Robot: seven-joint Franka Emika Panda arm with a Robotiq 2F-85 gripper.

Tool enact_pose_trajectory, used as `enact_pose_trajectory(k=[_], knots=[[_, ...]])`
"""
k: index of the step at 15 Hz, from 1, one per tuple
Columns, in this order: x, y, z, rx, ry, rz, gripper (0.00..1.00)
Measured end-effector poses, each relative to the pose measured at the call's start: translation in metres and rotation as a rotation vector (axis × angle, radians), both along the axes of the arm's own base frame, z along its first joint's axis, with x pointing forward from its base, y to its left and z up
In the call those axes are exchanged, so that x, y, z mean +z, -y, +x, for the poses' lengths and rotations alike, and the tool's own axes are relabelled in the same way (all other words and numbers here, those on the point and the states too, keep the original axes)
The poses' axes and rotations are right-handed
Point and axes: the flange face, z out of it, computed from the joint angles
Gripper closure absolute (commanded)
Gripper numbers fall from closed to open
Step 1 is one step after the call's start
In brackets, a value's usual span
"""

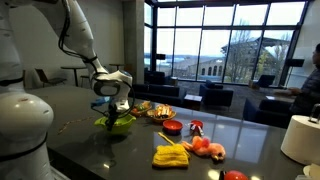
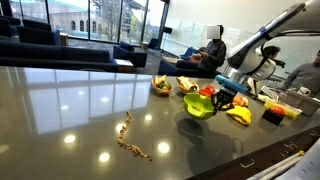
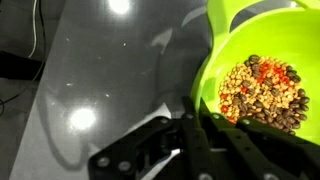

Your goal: Shift the green bowl forward

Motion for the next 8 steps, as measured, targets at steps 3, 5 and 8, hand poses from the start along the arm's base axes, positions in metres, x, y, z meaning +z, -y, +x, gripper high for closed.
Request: enact_pose_trajectory(k=[3, 5, 8], knots=[[-0.013, 0.001, -0.001, 0.001, -0.026, -0.005, 0.99], [-0.021, 0.001, 0.0, 0.004, -0.033, -0.006, 0.99], [-0.03, 0.002, 0.004, 0.012, -0.04, -0.001, 0.99]])
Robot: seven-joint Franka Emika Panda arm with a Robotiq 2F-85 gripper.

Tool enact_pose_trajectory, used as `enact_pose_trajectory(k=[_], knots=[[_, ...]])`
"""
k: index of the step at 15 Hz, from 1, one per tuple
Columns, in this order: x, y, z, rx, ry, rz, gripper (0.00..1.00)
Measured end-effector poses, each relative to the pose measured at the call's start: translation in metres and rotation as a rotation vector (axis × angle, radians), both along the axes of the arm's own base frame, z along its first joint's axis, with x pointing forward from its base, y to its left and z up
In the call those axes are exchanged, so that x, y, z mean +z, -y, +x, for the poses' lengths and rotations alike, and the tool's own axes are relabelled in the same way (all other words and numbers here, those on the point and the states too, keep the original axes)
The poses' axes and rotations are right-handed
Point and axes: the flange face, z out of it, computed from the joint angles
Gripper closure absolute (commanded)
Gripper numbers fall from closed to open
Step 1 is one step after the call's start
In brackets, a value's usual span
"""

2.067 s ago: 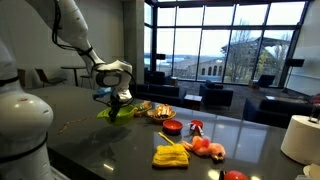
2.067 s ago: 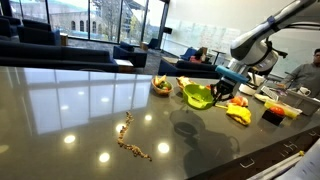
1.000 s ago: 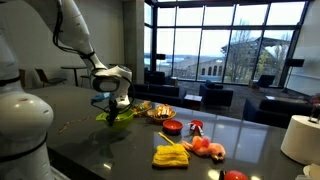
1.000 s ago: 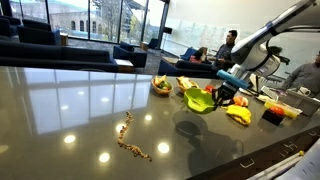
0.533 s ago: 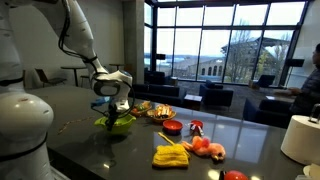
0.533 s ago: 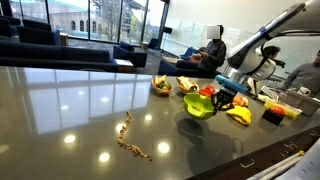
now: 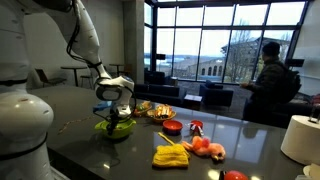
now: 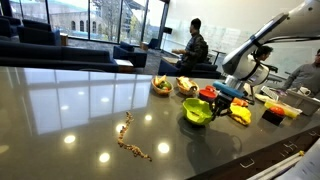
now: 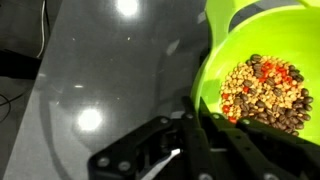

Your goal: Shift the green bowl forward

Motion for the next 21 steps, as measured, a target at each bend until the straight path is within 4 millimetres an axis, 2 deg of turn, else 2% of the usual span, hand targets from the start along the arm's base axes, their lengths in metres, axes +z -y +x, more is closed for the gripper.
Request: enact_pose_trajectory(k=[4, 5, 7, 12, 16, 17, 21], knots=[[-0.001, 0.002, 0.005, 0.027, 0.012, 0.004, 0.99], [-0.001, 0.002, 0.007, 0.033, 0.016, 0.004, 0.69], [-0.001, 0.002, 0.012, 0.042, 0.022, 0.004, 0.65], [0.002, -0.003, 0.026, 0.057, 0.041, 0.004, 0.32], [0.008, -0.018, 0.034, 0.094, 0.056, 0.005, 0.04], [0.008, -0.024, 0.034, 0.105, 0.056, 0.005, 0.01], [0.008, -0.05, 0.03, 0.156, 0.027, 0.027, 0.0]])
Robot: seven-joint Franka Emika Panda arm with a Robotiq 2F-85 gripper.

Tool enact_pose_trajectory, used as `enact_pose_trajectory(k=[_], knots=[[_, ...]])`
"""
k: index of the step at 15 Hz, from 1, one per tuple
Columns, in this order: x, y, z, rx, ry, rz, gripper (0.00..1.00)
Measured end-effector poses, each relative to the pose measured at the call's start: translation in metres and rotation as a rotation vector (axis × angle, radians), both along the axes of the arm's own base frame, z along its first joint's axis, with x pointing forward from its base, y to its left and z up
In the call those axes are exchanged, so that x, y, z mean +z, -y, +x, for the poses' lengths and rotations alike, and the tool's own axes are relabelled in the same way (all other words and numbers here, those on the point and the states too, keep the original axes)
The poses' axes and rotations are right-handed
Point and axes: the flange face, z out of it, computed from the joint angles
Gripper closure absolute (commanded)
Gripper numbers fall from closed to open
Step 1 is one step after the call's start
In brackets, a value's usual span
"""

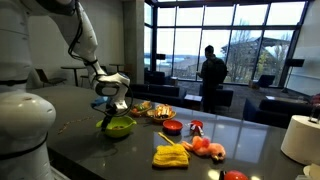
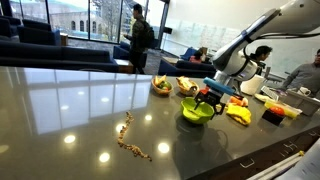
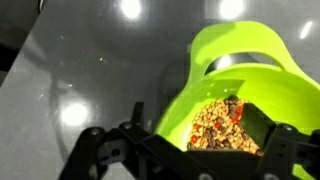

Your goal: Shift the green bowl forward

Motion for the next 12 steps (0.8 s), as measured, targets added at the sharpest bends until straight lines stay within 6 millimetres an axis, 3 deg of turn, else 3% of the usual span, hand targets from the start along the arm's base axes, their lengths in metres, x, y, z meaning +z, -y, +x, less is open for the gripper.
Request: enact_pose_trajectory(k=[5, 12], knots=[[0.004, -0.025, -0.01, 0.057, -0.049, 0.034, 0.0], [0.029, -0.039, -0.006, 0.155, -0.01, -0.049, 0.0]])
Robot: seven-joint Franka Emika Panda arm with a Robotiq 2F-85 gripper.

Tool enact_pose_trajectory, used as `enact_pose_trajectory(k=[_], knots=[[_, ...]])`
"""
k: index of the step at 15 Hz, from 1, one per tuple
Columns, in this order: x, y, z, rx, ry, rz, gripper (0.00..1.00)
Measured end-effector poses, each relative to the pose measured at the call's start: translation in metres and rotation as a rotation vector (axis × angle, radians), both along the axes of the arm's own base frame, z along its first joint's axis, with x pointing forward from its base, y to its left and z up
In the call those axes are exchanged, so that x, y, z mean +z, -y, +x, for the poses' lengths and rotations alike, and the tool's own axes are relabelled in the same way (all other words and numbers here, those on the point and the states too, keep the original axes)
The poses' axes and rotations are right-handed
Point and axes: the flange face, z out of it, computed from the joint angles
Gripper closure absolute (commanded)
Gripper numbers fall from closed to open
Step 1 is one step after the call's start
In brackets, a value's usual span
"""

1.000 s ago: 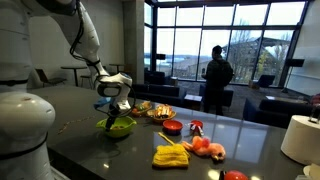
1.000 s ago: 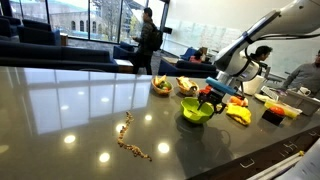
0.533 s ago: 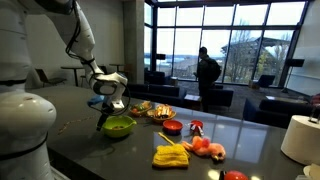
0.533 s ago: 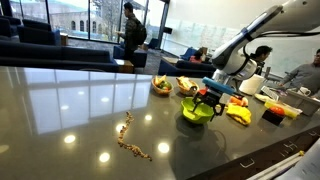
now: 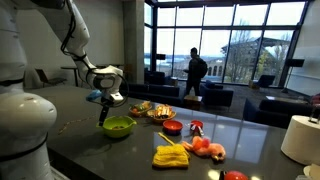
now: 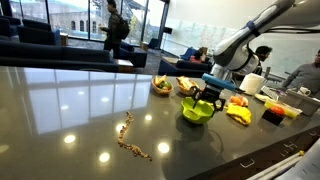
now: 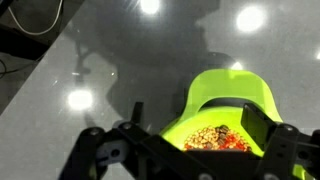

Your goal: Shift the green bowl forward

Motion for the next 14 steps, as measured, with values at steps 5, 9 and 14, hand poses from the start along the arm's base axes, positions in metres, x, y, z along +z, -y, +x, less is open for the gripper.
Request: enact_pose_trajectory(k=[5, 9, 14], knots=[[0.035, -0.006, 0.018, 0.14, 0.066, -0.2, 0.0], [0.066, -0.012, 0.036, 0.304, 0.094, -0.272, 0.0], [0.094, -0.016, 0.051, 0.587, 0.07, -0.222, 0.0]])
